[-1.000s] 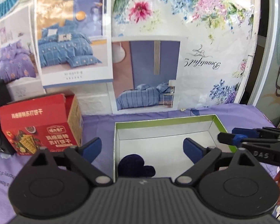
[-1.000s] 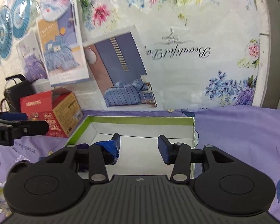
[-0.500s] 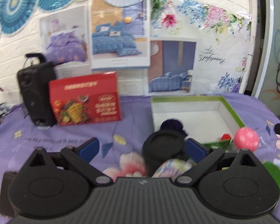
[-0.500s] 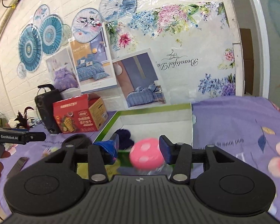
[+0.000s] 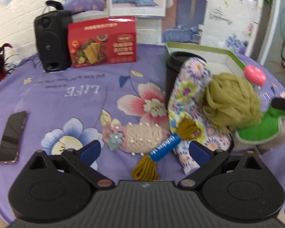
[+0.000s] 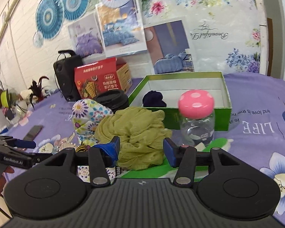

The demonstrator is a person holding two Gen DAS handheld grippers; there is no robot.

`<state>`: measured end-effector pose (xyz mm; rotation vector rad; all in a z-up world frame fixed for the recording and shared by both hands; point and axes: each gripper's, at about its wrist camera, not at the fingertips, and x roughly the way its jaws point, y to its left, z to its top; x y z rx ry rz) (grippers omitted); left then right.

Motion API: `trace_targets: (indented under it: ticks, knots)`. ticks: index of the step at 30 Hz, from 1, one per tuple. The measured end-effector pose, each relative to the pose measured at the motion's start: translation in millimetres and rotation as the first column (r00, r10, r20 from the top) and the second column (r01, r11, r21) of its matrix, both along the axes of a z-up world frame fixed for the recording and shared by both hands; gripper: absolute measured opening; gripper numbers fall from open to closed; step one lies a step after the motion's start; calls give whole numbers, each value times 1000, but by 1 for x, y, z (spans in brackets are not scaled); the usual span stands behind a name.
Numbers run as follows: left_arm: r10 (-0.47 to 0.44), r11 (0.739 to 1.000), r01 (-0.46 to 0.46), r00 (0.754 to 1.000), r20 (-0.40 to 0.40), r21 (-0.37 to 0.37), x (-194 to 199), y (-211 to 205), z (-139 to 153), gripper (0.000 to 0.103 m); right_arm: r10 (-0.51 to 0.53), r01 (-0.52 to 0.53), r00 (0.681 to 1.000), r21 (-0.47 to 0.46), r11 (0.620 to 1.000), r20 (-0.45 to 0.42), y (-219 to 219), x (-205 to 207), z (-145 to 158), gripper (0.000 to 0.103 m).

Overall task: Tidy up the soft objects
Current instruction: 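Move the right gripper back toward the olive mesh bath puff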

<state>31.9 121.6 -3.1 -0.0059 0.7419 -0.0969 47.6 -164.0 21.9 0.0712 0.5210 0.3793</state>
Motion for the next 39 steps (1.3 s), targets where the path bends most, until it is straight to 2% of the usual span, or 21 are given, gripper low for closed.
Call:
trace_targets:
  ticks: [3,6,12,19,21,25,28,30,33,37,39]
  knots:
    - [-38,998,36,999,26,50,0,-6,-7,98,36,-36,999,-2,999,-15,18,1,-2,35]
    - [-65,996,63,998,25,69,5,-3,-14,98,55,-55,999,-3,999,2,27,-10,0,35]
    - [-87,995,85,996,28,56,15,7,-22,98,-25,25,1000,-3,1000,-13,14,-17,9,36]
    - [-251,962,248,968,19,110,7,-10,-34,98,-52,52,999,-25,998,-12,13,-5,14,37]
    - [-263,958,259,965,12,126,9,-13,-39,98,-42,41,999,-18,999,-16,21,2,11,37]
    - [-264,959,263,965,-10,103,13,-9,-45,98,-20,18,999,-61,998,-27,41,12,6,37]
    - [-257,962,258,966,-20,88,12,-2,-48,98,-20,21,1000,-69,997,14,35,-5,13,37]
    - [-249,966,250,968,-24,67,11,3,-47,98,-81,83,996,-40,996,46,12,-19,25,37]
    - [-244,969,244,970,-23,30,8,6,-42,98,-250,251,967,-10,968,52,-38,-38,38,38]
    - [-293,956,293,956,12,-27,3,-7,-27,98,-408,410,912,50,911,-38,-91,-51,23,41]
    - [-332,942,333,943,31,-41,1,-22,-21,98,-420,428,903,123,895,-84,-104,-52,14,41]
